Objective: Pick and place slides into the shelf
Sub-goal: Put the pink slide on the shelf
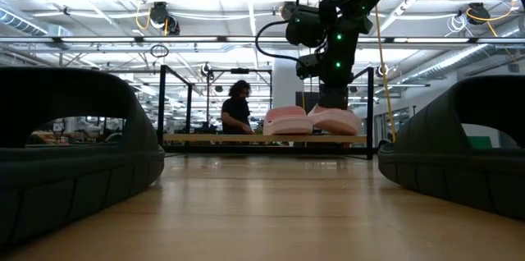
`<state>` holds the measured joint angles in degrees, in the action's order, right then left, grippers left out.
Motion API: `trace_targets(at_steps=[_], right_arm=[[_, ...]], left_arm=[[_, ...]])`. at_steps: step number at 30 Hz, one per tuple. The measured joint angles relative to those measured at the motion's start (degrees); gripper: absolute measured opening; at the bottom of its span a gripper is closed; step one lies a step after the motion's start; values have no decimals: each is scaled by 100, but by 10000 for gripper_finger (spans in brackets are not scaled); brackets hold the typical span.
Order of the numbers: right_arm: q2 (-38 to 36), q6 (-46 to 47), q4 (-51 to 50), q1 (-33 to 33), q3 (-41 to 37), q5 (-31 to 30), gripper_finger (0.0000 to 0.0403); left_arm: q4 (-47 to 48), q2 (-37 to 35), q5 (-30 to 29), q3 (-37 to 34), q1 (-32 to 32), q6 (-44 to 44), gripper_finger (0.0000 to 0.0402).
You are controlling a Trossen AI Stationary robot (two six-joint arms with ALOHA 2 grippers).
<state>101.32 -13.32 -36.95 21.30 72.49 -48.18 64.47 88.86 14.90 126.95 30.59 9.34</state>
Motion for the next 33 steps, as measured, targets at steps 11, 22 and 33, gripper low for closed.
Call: trace_targets(at_steps=[11, 22, 33], right_arm=[[0, -285, 319, -4, -29, 48, 0], [0, -273, 470, -2, -33, 470, 9], [4, -260, 678, -1, -36, 773, 33]], left_arm=[[-2, 0, 0, -1, 0, -21, 51], [-7, 0, -2, -1, 2, -19, 51], [-4, 0, -2, -1, 0, -15, 51]])
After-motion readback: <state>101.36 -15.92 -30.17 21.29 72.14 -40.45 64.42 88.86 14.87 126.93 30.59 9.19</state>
